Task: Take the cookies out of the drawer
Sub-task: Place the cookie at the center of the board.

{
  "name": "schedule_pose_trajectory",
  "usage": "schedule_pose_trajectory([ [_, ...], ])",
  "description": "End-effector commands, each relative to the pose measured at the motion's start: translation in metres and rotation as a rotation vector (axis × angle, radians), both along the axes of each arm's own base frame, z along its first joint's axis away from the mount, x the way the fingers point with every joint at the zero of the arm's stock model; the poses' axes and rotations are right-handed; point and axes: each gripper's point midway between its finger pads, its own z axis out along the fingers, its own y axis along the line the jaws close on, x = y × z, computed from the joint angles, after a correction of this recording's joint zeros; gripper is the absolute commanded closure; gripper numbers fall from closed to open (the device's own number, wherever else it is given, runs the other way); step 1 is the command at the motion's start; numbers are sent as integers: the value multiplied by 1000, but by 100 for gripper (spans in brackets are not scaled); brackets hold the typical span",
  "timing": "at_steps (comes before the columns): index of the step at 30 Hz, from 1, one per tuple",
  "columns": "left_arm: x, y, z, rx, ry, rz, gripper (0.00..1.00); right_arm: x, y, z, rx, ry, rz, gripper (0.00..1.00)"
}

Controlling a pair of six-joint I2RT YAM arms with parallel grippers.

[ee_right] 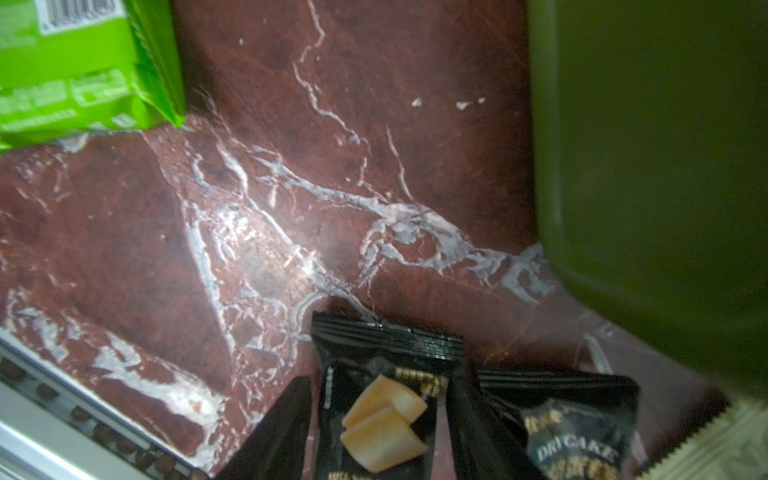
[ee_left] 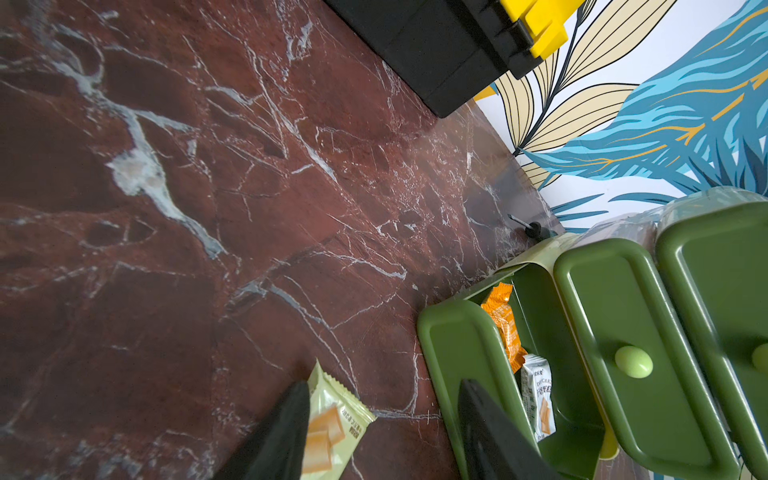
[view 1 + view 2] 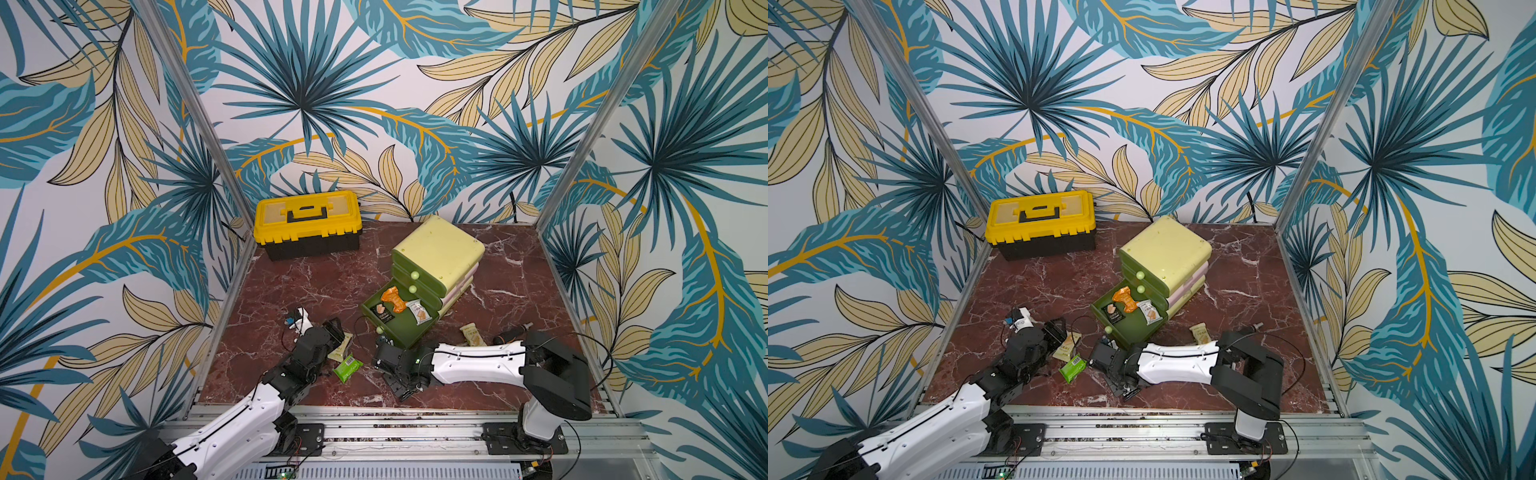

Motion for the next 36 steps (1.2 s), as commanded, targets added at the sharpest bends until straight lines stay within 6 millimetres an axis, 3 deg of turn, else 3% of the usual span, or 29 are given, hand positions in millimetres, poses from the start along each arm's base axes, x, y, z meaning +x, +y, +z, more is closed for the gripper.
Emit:
schedule_pose_trajectory([
  [1,-4,9,-9,36,18,22,38,2,-4,9,4,-36,-1,41],
  [3,-3,8,-5,42,11,16,38,6,-2,23,26,-63,5,41],
  [8,3,4,10,89,-36,-25,38,21,4,86,161,-211,16,40],
  [12,11,-7,31,145,-118,-105,38,37,-8,131,218,-359,-33,39],
  [15,17,-16,50,205,-168,-170,36,49,-23,152,227,-428,-87,38],
  [19,26,-29,72,294,-211,-258,33,64,-51,171,242,-451,-169,38],
  [25,40,-62,92,401,-258,-441,33,76,-89,184,235,-488,-247,38],
  [28,47,-75,92,395,-223,-491,33,79,-106,189,235,-512,-292,38],
  [33,59,-85,76,307,-55,-446,34,82,-128,193,219,-550,-357,37],
  [36,61,-101,73,263,23,-431,35,81,-137,196,214,-570,-386,37],
])
